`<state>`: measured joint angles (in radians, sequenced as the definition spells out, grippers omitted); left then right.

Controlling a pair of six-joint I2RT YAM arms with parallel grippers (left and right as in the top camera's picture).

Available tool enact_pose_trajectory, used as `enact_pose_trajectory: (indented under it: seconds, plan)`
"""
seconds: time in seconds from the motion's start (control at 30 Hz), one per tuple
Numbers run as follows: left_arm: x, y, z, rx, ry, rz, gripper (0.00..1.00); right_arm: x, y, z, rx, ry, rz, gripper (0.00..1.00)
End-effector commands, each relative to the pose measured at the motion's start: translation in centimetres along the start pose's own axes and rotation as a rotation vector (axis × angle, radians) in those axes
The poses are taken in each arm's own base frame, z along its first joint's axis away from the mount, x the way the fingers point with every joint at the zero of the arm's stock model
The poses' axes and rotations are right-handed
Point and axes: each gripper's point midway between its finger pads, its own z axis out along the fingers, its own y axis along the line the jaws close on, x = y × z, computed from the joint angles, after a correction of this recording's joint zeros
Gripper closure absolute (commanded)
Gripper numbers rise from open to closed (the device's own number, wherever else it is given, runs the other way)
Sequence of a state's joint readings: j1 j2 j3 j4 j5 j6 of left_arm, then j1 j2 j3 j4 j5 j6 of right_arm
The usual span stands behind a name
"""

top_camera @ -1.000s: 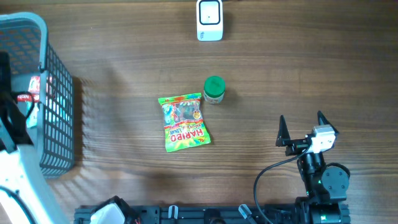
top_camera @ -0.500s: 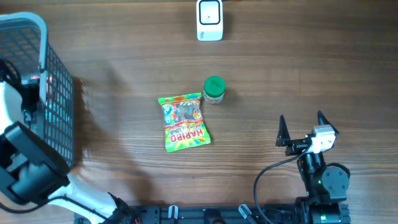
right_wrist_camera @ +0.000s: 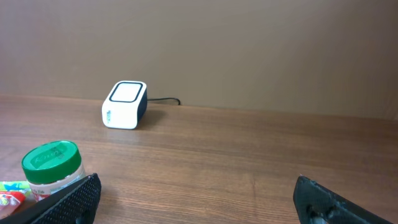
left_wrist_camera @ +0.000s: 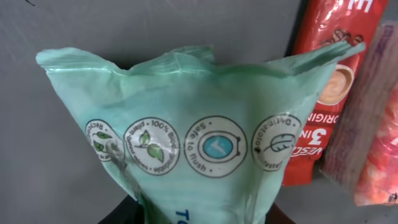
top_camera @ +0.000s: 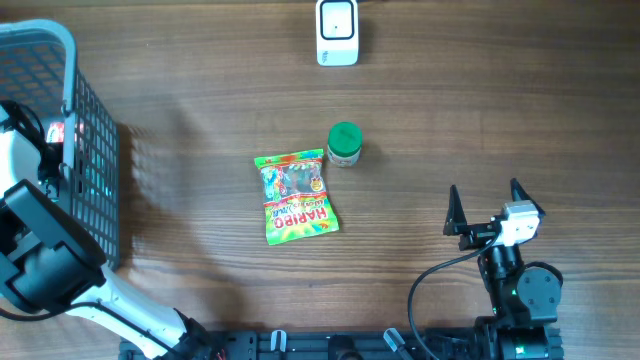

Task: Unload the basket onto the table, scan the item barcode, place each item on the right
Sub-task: 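Reach into the basket with the left gripper and grasp the light-green pouch, then carry the pouch past the scanner and drop it right of the jar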

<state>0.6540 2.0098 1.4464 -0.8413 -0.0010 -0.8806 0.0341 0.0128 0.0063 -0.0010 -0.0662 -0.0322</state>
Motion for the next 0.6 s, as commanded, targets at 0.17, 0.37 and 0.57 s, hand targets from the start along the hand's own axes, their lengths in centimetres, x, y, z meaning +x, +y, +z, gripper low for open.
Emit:
enact_pose_trajectory:
  seconds: [0.17, 0.37, 0.57]
  plan:
    - [-2.9, -4.3, -15.7, 0.292, -0.202, 0.038, 0.67, -0.1, -0.1, 0.0, 0.009, -0.005, -0.018, 0.00]
    - [2.6, -3.4, -35.4, 0.780, -0.337, 0.132, 0.66, -0.1, -0.1, 0.0, 0.009, -0.005, -0.018, 0.00]
    - [18.1, -4.9, -38.4, 0.934, -0.057, 0.502, 0.68, -0.1, -0.1, 0.0, 0.009, -0.005, -0.018, 0.00]
